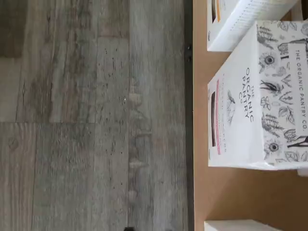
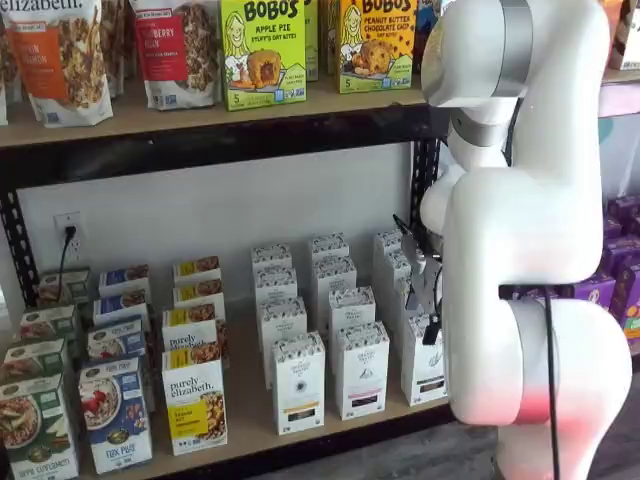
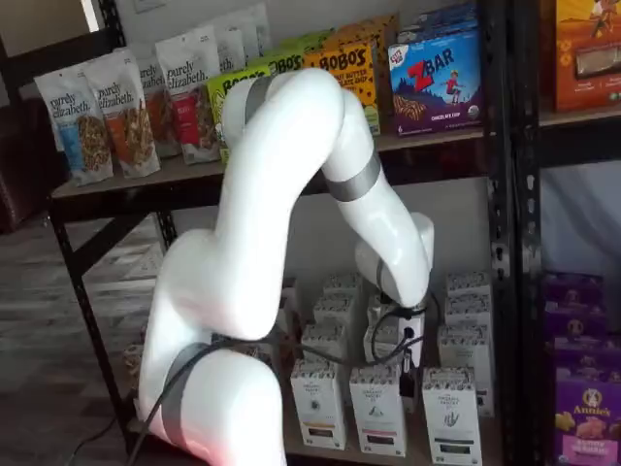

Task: Pick up the white box with a green strip in the middle, on the bottom shelf, the sixth box from the left

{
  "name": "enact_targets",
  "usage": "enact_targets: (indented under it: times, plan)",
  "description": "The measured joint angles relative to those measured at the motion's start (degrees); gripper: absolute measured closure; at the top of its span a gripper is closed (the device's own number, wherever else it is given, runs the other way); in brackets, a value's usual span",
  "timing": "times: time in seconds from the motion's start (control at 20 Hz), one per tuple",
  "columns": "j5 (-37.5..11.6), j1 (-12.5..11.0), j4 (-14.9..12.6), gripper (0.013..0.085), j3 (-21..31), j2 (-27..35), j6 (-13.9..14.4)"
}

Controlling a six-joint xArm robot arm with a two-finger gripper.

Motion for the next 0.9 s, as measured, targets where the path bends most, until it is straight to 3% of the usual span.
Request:
enact_targets:
  times: [0.3,0.9]
  plan:
    - [4.22,-0.07,-1.69,0.0130,-4.94,2.46,1.99]
    - [2.01,-0.78,-8.52,0.0130,-14.56,11.36,7.19]
